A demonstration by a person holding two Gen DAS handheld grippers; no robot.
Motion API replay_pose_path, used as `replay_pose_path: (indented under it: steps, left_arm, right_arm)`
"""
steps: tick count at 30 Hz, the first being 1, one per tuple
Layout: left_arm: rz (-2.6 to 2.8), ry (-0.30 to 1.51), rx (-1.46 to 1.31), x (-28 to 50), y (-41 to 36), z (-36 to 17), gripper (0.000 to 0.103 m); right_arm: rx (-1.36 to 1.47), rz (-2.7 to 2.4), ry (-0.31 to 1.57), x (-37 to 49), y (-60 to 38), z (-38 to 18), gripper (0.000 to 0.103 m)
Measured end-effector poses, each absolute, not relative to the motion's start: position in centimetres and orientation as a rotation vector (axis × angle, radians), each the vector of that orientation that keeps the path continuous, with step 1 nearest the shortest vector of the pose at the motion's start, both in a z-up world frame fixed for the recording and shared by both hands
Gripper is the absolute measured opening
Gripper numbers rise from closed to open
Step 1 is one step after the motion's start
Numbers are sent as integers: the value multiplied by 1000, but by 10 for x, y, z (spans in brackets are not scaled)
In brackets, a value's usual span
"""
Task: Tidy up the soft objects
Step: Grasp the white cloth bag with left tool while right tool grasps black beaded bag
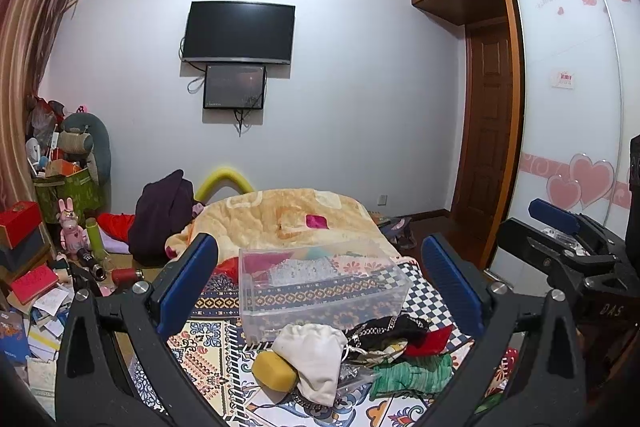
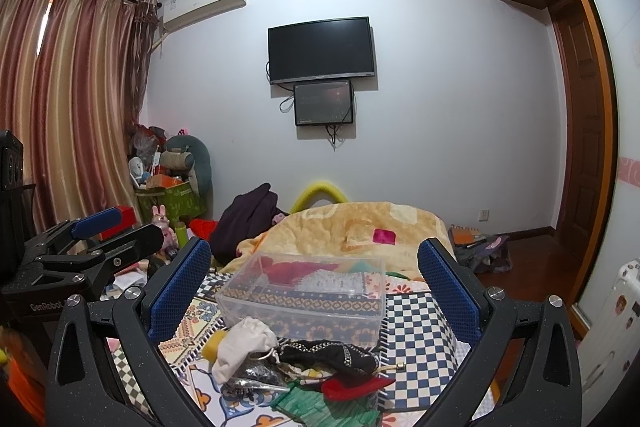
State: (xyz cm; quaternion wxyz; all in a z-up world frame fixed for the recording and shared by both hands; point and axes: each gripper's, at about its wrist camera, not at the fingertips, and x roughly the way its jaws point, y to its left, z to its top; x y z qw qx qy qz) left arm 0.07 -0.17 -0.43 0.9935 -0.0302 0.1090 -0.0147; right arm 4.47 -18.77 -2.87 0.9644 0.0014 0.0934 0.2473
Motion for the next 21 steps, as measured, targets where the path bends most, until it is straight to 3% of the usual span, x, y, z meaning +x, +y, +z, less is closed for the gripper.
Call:
replay_pose_path:
  steps: [15,18,21]
  left_arm:
    - [-16,501,-87,46,19,-89,103]
    - [-13,546,-91,57,19,-104,92]
    - [-33,592,-98,71,17,-115,88]
  right_arm:
    - [-27,523,432,88,-185,-95,103]
    - [-35,527,484,96,-185,-107,103]
    - [-39,532,521,102,-184,-117,97]
